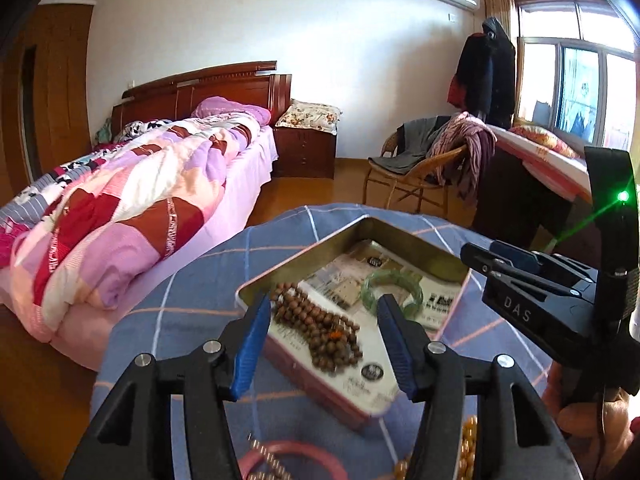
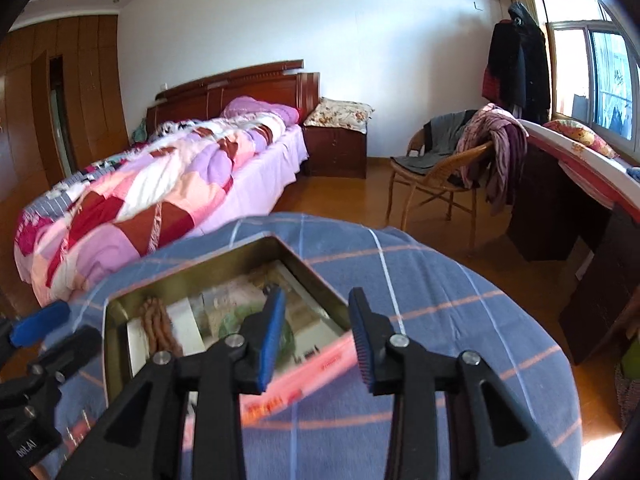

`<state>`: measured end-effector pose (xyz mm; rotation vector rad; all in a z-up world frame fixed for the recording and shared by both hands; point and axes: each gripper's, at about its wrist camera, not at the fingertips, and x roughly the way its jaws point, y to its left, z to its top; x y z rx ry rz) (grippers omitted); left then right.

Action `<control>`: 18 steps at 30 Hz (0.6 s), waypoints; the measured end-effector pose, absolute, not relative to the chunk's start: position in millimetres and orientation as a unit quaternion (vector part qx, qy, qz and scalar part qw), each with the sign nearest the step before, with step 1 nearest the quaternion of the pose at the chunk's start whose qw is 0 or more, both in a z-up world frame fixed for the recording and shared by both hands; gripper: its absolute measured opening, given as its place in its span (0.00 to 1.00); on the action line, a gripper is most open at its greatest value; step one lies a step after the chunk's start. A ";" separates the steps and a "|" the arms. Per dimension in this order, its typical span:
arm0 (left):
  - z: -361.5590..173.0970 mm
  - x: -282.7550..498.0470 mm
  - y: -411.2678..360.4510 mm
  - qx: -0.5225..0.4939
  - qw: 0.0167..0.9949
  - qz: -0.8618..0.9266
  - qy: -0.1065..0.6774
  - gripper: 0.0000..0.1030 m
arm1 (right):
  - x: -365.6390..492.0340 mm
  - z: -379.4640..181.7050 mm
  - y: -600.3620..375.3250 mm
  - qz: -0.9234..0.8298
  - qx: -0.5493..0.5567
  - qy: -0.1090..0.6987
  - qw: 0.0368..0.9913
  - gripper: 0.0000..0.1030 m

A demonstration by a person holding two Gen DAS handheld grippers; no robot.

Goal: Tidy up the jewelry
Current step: 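Open both grippers to drop the beads and bangle into the tin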

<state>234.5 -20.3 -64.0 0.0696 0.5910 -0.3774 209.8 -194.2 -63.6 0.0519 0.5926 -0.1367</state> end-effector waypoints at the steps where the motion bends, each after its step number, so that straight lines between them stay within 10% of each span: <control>1: -64.4 229.7 -18.9 0.038 0.939 -0.181 0.289 0.56 | 203.8 -65.0 -192.7 -0.070 0.021 0.293 0.953 0.41; 18: -81.7 151.1 13.2 0.063 0.937 -0.130 0.316 0.61 | 117.8 -71.7 -178.2 -0.107 -0.043 0.307 0.945 0.56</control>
